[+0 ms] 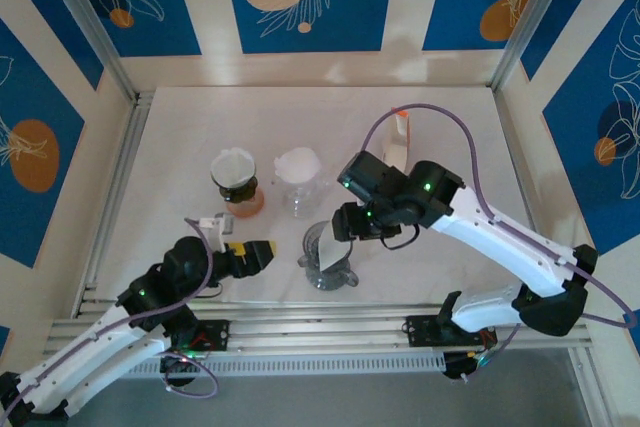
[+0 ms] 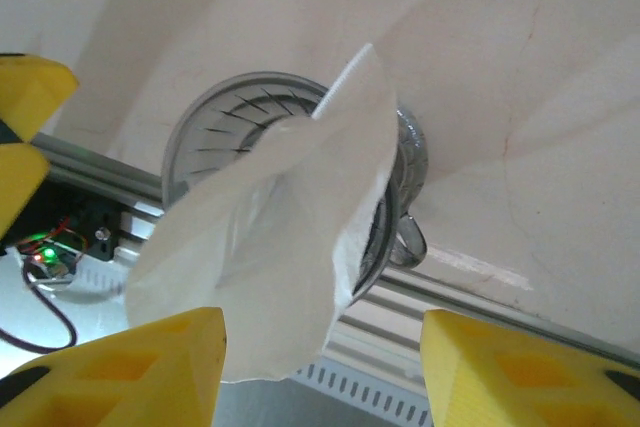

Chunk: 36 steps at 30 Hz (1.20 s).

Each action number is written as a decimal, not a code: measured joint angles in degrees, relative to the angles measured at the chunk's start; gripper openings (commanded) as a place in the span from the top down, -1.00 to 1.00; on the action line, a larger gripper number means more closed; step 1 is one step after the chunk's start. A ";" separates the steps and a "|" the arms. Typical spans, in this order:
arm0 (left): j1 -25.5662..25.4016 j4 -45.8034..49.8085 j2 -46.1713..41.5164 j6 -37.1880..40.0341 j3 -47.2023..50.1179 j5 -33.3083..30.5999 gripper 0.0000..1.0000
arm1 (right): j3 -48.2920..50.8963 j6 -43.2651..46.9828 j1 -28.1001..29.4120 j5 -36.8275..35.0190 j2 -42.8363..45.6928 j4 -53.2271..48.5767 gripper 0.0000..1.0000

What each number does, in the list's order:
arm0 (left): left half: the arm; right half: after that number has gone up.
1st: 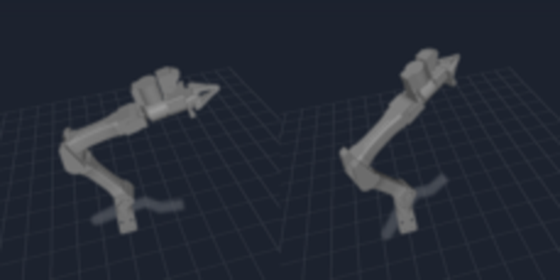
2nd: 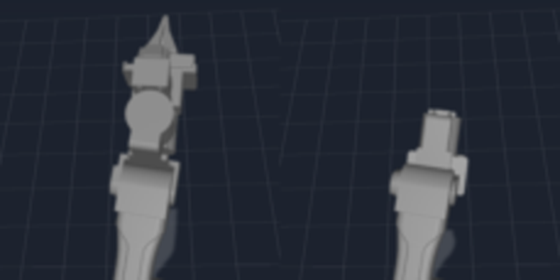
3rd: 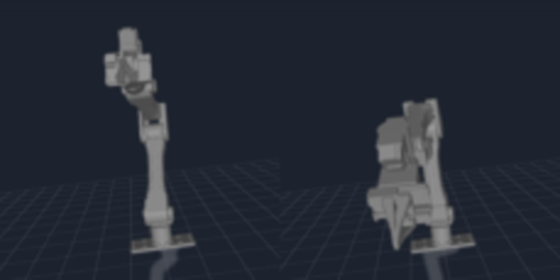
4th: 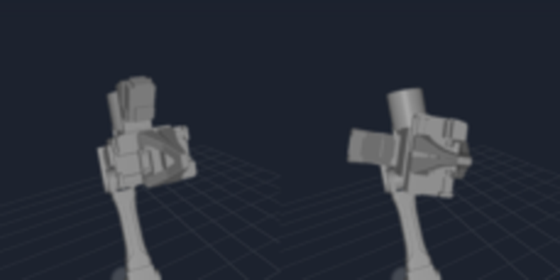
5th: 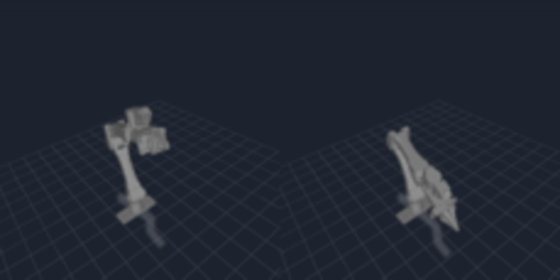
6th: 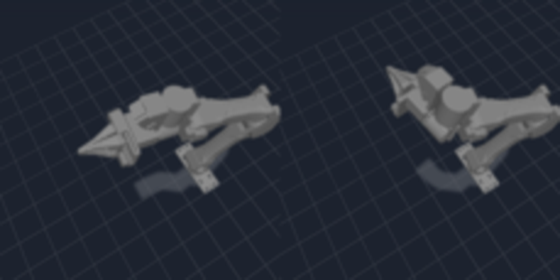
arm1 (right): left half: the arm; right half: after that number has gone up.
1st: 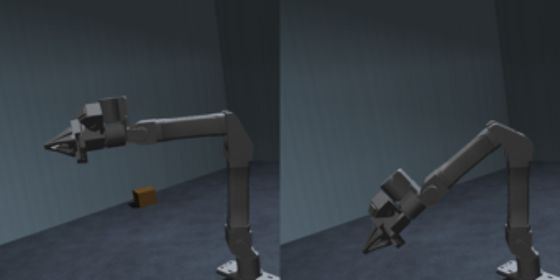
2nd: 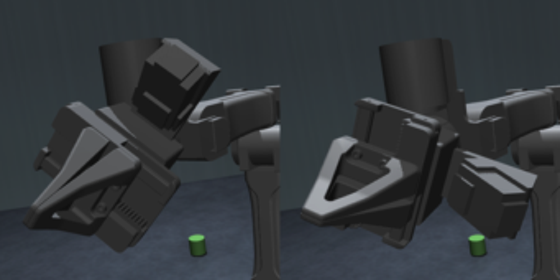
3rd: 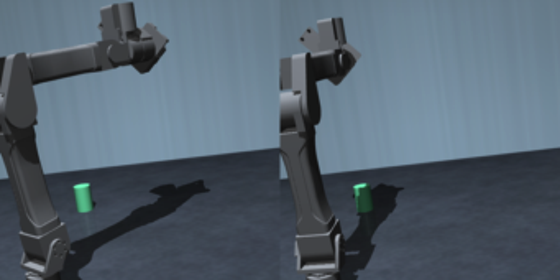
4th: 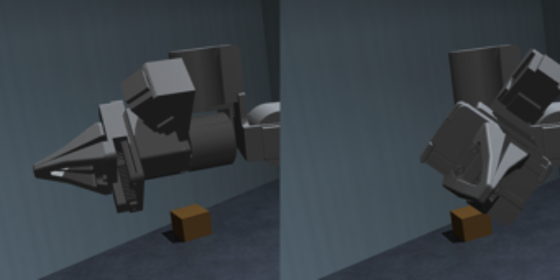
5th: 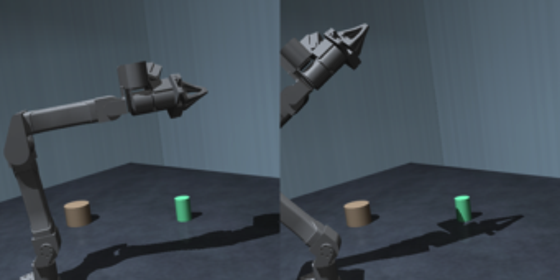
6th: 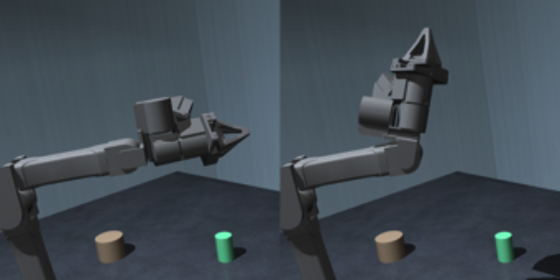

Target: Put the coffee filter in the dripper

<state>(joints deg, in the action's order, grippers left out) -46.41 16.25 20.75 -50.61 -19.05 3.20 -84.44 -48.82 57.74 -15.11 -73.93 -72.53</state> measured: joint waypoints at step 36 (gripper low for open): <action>0.00 -3.85 5.53 1.75 -4.20 1.46 -1.00 | 1.81 -2.01 0.61 -1.11 -3.30 4.09 1.00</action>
<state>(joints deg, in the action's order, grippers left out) -46.41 12.40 26.28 -48.86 -23.24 4.67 -82.63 -50.83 58.35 -16.23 -77.23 -68.45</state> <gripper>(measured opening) 0.998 0.054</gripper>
